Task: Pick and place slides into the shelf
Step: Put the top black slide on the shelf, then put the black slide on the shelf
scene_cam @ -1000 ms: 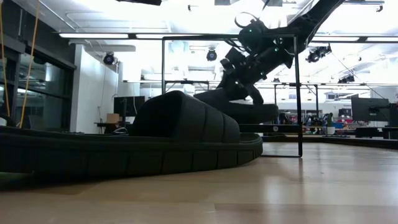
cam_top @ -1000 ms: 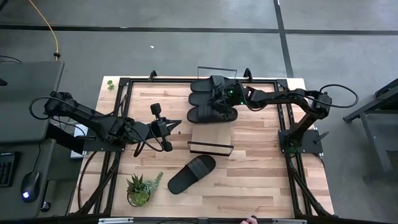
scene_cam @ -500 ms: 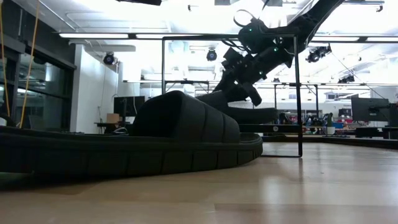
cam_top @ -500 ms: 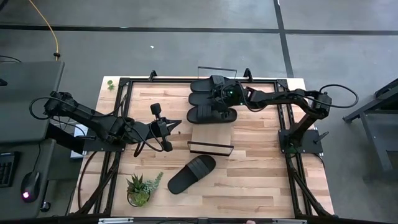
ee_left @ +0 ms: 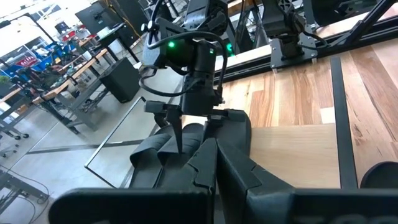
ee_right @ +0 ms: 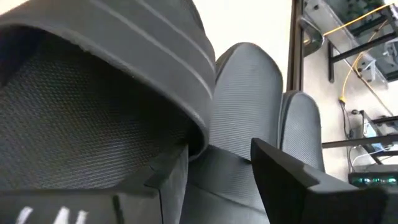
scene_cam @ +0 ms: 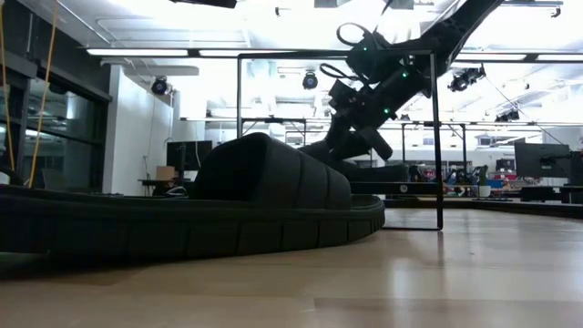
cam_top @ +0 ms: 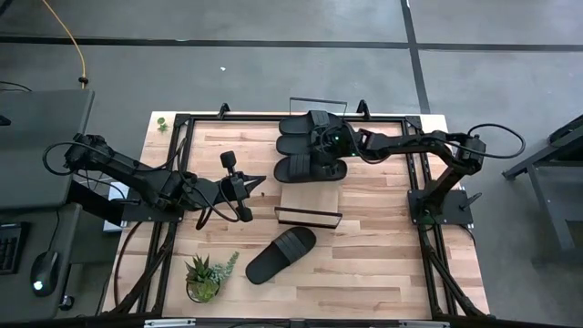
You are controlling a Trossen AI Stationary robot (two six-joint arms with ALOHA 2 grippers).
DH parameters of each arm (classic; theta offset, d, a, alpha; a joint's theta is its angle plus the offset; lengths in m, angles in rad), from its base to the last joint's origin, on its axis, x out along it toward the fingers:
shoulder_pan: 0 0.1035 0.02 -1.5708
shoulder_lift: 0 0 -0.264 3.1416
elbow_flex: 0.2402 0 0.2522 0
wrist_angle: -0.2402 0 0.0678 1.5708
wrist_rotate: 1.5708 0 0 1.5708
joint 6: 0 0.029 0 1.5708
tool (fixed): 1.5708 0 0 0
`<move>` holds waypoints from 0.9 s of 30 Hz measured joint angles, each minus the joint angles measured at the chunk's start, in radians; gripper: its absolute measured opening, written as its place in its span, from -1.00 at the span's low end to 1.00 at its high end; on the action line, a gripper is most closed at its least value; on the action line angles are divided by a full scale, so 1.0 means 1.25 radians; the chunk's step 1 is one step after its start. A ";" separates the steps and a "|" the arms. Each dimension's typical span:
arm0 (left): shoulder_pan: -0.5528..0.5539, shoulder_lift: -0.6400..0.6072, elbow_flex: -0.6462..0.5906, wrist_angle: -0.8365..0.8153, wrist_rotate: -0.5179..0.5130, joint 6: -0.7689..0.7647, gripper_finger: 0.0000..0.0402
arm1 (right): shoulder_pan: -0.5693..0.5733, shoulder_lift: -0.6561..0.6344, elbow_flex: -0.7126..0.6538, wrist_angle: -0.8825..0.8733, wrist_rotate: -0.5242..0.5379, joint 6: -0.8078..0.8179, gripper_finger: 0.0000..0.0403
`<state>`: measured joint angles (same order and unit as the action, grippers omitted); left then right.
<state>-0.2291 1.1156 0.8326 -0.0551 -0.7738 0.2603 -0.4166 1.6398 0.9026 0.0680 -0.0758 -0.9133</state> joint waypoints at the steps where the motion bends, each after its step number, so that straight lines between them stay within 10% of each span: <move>1: 0.000 0.000 0.000 0.000 0.000 0.000 -1.00 | 0.000 0.000 0.000 -0.006 0.005 0.000 -0.19; 27: 0.000 0.000 0.000 -0.024 0.000 -0.006 -1.00 | 0.013 -0.114 0.000 -0.175 0.069 0.143 -0.19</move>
<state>-0.2291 1.1157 0.8326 -0.0852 -0.7742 0.2523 -0.3998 1.4967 0.9024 -0.1502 0.0103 -0.7339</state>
